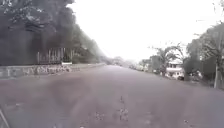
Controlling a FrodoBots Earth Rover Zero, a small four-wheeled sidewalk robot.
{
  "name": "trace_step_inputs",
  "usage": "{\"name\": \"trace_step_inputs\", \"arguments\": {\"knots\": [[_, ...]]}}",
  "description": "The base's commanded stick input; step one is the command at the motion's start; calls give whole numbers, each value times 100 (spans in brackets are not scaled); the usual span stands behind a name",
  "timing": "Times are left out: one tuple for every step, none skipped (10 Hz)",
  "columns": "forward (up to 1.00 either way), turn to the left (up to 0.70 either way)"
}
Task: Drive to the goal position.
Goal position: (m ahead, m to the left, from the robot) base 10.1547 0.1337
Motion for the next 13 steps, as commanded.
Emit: {"name": "trace_step_inputs", "arguments": {"knots": [[100,0],[100,0],[100,0],[100,0],[100,0],[100,0],[100,0],[100,0],[100,0],[100,0],[100,0],[100,0],[100,0]]}}
